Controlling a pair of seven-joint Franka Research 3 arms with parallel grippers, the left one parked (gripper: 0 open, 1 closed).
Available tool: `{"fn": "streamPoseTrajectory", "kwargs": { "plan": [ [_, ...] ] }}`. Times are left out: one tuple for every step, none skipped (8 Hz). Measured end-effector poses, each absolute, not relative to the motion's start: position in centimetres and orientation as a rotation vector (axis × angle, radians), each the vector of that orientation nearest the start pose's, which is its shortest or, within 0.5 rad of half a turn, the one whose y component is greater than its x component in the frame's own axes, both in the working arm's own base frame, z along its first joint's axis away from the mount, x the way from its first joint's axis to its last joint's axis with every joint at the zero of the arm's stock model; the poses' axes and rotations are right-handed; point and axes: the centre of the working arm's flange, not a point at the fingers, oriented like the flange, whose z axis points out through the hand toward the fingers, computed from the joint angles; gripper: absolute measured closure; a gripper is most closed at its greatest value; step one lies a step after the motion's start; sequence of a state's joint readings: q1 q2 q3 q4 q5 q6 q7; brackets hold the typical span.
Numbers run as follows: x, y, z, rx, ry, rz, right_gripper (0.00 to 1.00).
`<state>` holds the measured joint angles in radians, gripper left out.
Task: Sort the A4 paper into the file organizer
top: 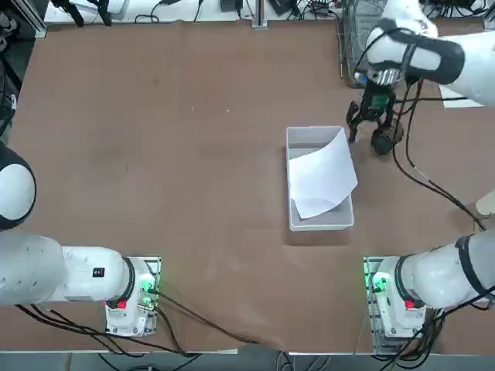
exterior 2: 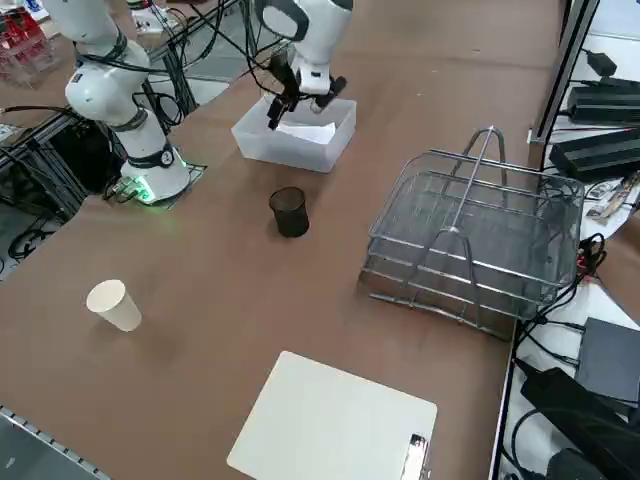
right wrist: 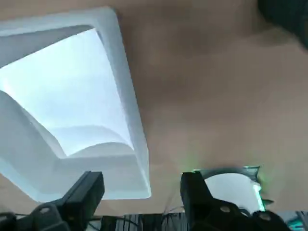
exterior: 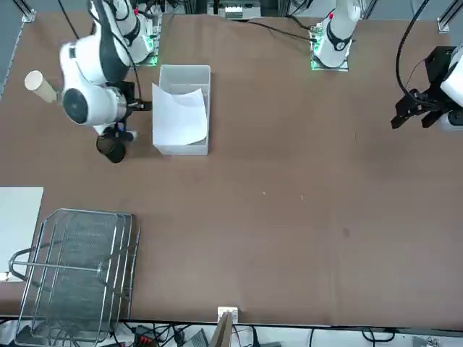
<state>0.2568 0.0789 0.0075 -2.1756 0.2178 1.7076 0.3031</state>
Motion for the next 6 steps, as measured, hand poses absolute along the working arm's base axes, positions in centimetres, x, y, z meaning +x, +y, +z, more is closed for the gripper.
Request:
{"fn": "streamPoseTrajectory", "kwargs": {
  "plan": [
    [45.7, 15.0, 31.8, -2.947, 0.202, 0.894, 0.04],
    [45.6, 15.5, 31.0, -2.942, 0.2, 0.905, 0.04],
    [45.5, 16.2, 30.0, -2.944, 0.197, 0.924, 0.07],
    [45.3, 16.7, 29.1, -2.948, 0.198, 0.95, 0.08],
    [45.1, 17.0, 28.3, -2.95, 0.196, 0.976, 0.11],
    [44.9, 17.2, 27.6, -2.95, 0.192, 0.998, 0.19]
  ]
}}
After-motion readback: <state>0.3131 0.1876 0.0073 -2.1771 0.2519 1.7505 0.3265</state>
